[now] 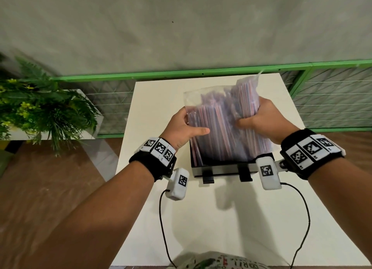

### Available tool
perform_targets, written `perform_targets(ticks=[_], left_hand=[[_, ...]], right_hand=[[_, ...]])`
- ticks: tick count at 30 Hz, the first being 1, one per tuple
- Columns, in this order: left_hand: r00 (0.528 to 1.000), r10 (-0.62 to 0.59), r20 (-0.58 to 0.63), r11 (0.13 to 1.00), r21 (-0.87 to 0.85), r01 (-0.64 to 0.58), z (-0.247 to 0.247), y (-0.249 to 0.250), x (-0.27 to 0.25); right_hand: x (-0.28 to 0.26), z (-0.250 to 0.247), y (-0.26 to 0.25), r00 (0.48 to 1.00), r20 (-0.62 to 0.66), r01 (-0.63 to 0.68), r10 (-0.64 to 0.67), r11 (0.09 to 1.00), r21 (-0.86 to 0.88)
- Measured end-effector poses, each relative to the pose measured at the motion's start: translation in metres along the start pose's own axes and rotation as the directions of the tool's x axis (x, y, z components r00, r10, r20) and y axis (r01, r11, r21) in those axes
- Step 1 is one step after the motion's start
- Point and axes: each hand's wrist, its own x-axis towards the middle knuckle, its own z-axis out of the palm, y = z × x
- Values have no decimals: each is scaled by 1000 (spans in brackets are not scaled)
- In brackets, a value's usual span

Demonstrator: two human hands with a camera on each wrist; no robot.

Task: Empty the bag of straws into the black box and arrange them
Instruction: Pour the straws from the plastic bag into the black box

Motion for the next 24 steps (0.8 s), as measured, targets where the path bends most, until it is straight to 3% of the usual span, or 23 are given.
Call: perform_targets(ticks=[13,16,19,22,24], left_hand=[[998,52,-40,998,-33,-53,2,3,2],[1000,18,-13,997,-79,-19,4,1,3],[999,18,-28,996,-88,-20,7,3,2],[1000,15,-16,996,-88,-17,9,2,3],[999,12,-38,996,-86,-15,11,4,3]], right_hand=[[-2,-4,-18,998,64,11,-6,996,-85],[-3,-6,-24,991,136,25,-2,985,-171],[-2,-7,-27,997,81,23,-13,991,-130],[-3,-4,-29,989,146,17,7,986,-164],[-2,-2,-29,994,113,18,-2,990,-142]])
